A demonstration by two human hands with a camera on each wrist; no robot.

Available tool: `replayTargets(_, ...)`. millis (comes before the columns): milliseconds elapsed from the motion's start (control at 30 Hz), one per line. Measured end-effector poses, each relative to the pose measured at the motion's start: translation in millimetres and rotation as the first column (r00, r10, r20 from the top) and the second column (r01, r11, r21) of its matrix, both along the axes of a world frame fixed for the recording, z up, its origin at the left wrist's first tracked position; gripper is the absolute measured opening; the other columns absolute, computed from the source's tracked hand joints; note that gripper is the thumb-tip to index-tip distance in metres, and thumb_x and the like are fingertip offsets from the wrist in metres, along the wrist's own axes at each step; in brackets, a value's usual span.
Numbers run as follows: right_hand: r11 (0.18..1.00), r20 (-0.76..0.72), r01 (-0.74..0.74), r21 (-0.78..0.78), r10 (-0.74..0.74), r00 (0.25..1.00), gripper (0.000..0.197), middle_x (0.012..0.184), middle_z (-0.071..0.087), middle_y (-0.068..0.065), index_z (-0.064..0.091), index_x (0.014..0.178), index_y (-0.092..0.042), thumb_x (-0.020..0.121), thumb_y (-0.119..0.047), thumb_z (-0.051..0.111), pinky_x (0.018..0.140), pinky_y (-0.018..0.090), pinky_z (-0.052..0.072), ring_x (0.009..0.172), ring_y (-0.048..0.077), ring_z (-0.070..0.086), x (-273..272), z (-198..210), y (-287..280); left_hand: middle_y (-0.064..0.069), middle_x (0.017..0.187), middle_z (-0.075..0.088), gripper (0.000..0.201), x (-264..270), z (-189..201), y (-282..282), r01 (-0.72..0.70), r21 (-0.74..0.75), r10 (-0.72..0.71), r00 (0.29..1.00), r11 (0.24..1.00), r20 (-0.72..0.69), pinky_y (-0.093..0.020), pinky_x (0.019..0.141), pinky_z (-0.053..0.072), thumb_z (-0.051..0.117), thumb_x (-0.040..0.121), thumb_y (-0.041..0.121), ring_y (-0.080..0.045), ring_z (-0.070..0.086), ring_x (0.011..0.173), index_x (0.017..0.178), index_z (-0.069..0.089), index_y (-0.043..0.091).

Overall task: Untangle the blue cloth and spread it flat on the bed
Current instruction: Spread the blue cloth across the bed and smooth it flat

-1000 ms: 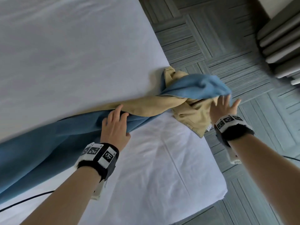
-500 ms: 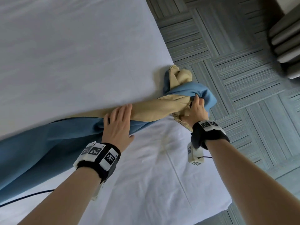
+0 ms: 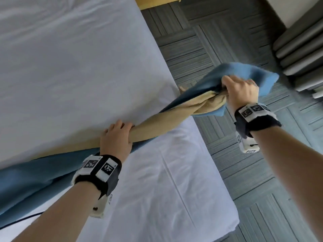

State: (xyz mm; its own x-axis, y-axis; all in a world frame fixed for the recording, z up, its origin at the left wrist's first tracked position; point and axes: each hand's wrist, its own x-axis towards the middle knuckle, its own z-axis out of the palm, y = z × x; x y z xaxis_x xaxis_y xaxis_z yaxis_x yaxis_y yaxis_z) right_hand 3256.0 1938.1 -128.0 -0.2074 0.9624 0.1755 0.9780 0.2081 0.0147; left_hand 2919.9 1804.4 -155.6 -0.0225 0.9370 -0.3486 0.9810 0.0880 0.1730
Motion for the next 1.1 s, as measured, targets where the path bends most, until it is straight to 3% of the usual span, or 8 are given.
replayTargets(100, 0.936, 0.207, 0.236, -0.261, -0.185, 0.961, 0.024, 0.109, 0.055, 0.020, 0.060, 0.106, -0.010, 0.085, -0.011, 0.048, 0.091, 0.049, 0.037, 0.109, 0.036, 0.047, 2.9, -9.5, -12.6, -0.007, 0.119, 0.048, 0.048, -8.4, 4.2, 2.0, -0.016, -0.009, 0.016, 0.999, 1.000, 0.040, -0.044, 0.089, 0.043, 0.059, 0.078, 0.010, -0.031, 0.051, 0.107, 0.124, 0.052, 0.022)
replayTargets(167, 0.728, 0.406, 0.457, -0.511, -0.264, 0.875, 0.037, 0.132, 0.040, 0.019, 0.050, 0.124, -0.016, 0.088, -0.013, 0.046, 0.104, 0.055, 0.028, 0.126, 0.036, 0.031, -7.5, -22.8, -34.5, -0.006, 0.122, 0.045, 0.051, -7.3, 2.1, -0.8, -0.012, -0.060, 0.014, 0.999, 0.998, 0.029, -0.045, 0.094, 0.042, 0.059, 0.080, 0.015, -0.030, 0.048, 0.112, 0.129, 0.047, 0.025)
replayTargets(200, 0.681, 0.420, 0.473, -0.559, -0.259, 0.870, 0.042, 0.138, 0.034, 0.018, 0.045, 0.129, -0.018, 0.088, -0.014, 0.046, 0.107, 0.058, 0.024, 0.131, 0.036, 0.025, -15.4, -30.4, -46.7, -0.005, 0.124, 0.045, 0.054, -5.0, 0.0, -3.3, -0.006, -0.073, 0.007, 1.000, 0.997, 0.012, -0.045, 0.096, 0.040, 0.060, 0.080, 0.019, -0.029, 0.047, 0.115, 0.131, 0.044, 0.026)
replayTargets(333, 0.831, 0.084, 0.127, -0.542, -0.097, 0.992, 0.071, 0.151, 0.023, 0.013, 0.028, 0.142, -0.019, 0.078, -0.008, 0.055, 0.109, 0.051, 0.025, 0.141, 0.032, 0.018, -70.6, -49.6, -82.3, 0.002, 0.138, 0.039, 0.070, 6.2, -10.4, -19.8, 0.037, -0.024, -0.038, 0.999, 0.999, -0.024, -0.045, 0.104, 0.029, 0.063, 0.080, 0.029, -0.024, 0.039, 0.125, 0.141, 0.030, 0.029)
replayTargets(467, 0.851, -0.179, -0.232, -0.471, 0.165, 0.970, 0.074, 0.149, 0.031, 0.012, 0.031, 0.144, -0.016, 0.074, -0.013, 0.054, 0.109, 0.046, 0.026, 0.141, 0.031, 0.024, -134.5, -50.9, -102.1, 0.002, 0.144, 0.035, 0.079, 2.3, -12.0, -34.6, 0.048, 0.036, -0.047, 0.999, 0.998, -0.023, -0.048, 0.108, 0.024, 0.063, 0.075, 0.022, -0.023, 0.034, 0.130, 0.144, 0.025, 0.026)
replayTargets(600, 0.805, -0.232, -0.391, -0.446, 0.318, 0.919, 0.068, 0.144, 0.039, 0.012, 0.038, 0.140, -0.014, 0.074, -0.018, 0.055, 0.110, 0.048, 0.026, 0.137, 0.033, 0.031, -190.8, -50.1, -119.7, -0.002, 0.148, 0.030, 0.081, -32.8, -4.9, -55.9, -0.037, 0.064, 0.038, 0.999, 0.997, -0.025, -0.049, 0.112, 0.019, 0.064, 0.072, 0.019, -0.023, 0.029, 0.136, 0.143, 0.026, 0.021)
replayTargets(800, 0.761, -0.247, -0.516, -0.394, 0.453, 0.857, 0.067, 0.141, 0.044, 0.011, 0.045, 0.134, -0.012, 0.068, -0.006, 0.055, 0.110, 0.052, 0.026, 0.136, 0.035, 0.033, -279.5, -33.9, -154.2, 0.000, 0.149, 0.029, 0.072, -122.9, 7.4, -125.9, -0.281, 0.098, 0.284, 0.959, 0.955, -0.019, -0.042, 0.114, 0.018, 0.058, 0.077, 0.018, -0.021, 0.030, 0.136, 0.143, 0.029, 0.020)
replayTargets(1100, 0.595, -0.209, -0.676, -0.434, 0.664, 0.718, 0.065, 0.146, 0.035, 0.008, 0.034, 0.142, -0.017, 0.079, -0.014, 0.052, 0.114, 0.047, 0.019, 0.140, 0.030, 0.023, -435.0, -19.4, -251.1, 0.000, 0.126, 0.047, 0.045, -246.0, 3.1, -262.1, -0.555, 0.069, 0.548, 0.830, 0.829, 0.104, -0.031, 0.099, 0.031, 0.056, 0.082, 0.015, -0.021, 0.044, 0.120, 0.125, 0.047, 0.019)
